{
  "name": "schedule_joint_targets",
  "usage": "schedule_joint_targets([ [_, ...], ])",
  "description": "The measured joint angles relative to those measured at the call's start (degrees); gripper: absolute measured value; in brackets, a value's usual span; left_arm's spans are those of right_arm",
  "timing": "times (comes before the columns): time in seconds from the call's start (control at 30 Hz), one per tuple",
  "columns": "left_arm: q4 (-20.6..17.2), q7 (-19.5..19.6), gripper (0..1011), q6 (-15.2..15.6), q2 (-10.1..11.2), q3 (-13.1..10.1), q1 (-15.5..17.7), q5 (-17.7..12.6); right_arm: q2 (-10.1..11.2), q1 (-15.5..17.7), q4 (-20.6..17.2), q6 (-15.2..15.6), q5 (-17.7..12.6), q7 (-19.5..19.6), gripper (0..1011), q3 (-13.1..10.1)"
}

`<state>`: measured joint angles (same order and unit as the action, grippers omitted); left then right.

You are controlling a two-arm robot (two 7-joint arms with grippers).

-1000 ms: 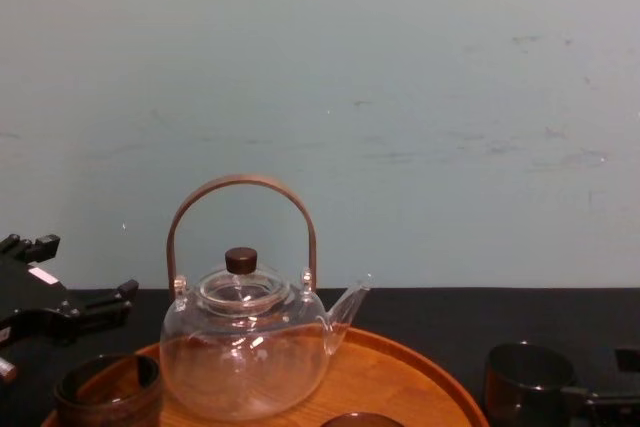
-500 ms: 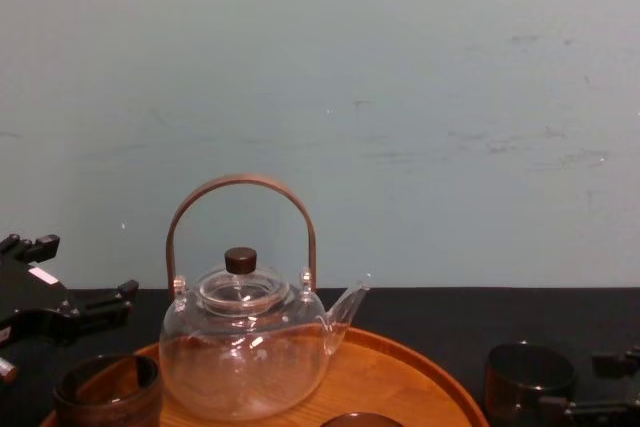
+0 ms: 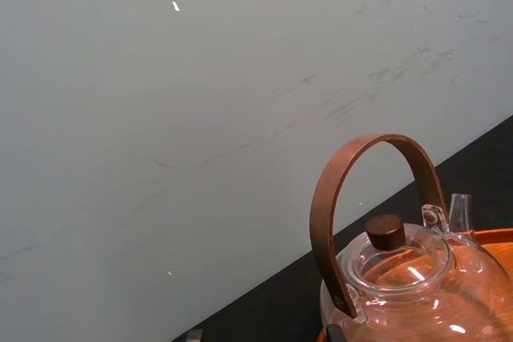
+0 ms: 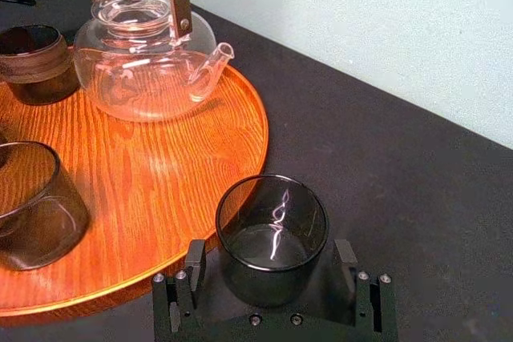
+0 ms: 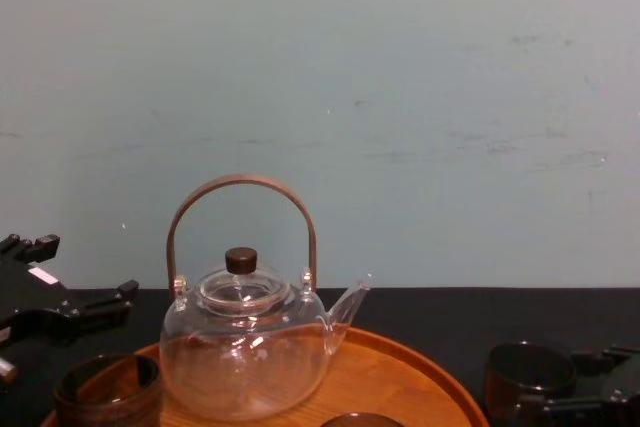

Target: Pick up the glass from the table and place it on the tray.

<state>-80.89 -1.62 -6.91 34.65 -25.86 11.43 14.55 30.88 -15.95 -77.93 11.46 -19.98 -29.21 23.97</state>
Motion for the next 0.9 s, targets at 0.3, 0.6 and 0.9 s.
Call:
schedule_joint_targets([
  [0.3,0.0,0.0,1001,0.0,0.0,0.0,0.0,0.0,-1.3,-2.0,2.3,-0.1,0.8,-0.4,1002,1.0],
  [0.6,0.0,0.0,1001,0.0,0.0,0.0,0.0,0.0,-2.4,-3.6,4.6,-0.1,1.3,-0.7,1002,1.7],
  [0.9,0.0,0.0,1002,0.0,0.0,0.0,0.0,0.0,-3.3,-4.8,6.4,0.0,1.8,-0.9,1002,2.1],
])
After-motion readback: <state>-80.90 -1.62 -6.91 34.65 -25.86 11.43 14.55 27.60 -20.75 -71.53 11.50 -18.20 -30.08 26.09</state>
